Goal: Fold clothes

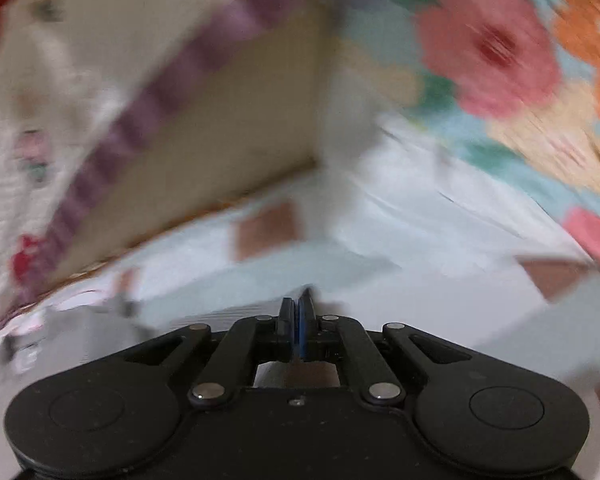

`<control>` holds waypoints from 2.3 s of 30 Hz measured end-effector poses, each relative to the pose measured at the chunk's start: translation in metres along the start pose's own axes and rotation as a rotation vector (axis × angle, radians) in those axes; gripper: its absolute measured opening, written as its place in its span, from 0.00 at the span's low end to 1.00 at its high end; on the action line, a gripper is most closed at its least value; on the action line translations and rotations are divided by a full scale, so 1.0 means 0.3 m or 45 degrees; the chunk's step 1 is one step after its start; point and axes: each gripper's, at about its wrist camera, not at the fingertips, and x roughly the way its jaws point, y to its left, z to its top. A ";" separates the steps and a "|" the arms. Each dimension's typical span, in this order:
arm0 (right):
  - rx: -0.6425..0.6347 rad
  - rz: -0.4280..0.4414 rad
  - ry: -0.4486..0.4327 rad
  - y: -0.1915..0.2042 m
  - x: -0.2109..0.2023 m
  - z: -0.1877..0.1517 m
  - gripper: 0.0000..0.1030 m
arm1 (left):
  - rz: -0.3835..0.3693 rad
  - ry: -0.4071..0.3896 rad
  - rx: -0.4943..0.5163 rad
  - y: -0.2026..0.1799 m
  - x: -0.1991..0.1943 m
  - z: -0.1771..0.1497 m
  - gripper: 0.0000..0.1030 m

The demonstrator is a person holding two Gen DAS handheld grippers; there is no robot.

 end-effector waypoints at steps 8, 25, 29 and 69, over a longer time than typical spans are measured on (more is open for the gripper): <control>0.166 0.323 0.073 0.058 -0.135 -0.014 0.35 | 0.405 -0.135 -0.298 0.304 -0.467 -0.203 0.69; -0.561 0.468 0.487 0.362 -0.246 -0.384 0.09 | 0.525 -0.269 -0.648 0.810 -0.692 -0.517 0.58; -0.578 0.448 0.438 0.358 -0.317 -0.383 0.07 | 0.462 -0.264 -0.729 0.834 -0.704 -0.503 0.06; -1.100 0.668 0.300 1.404 0.031 -0.723 0.45 | 1.310 -0.560 -0.313 0.880 -0.726 -0.268 0.03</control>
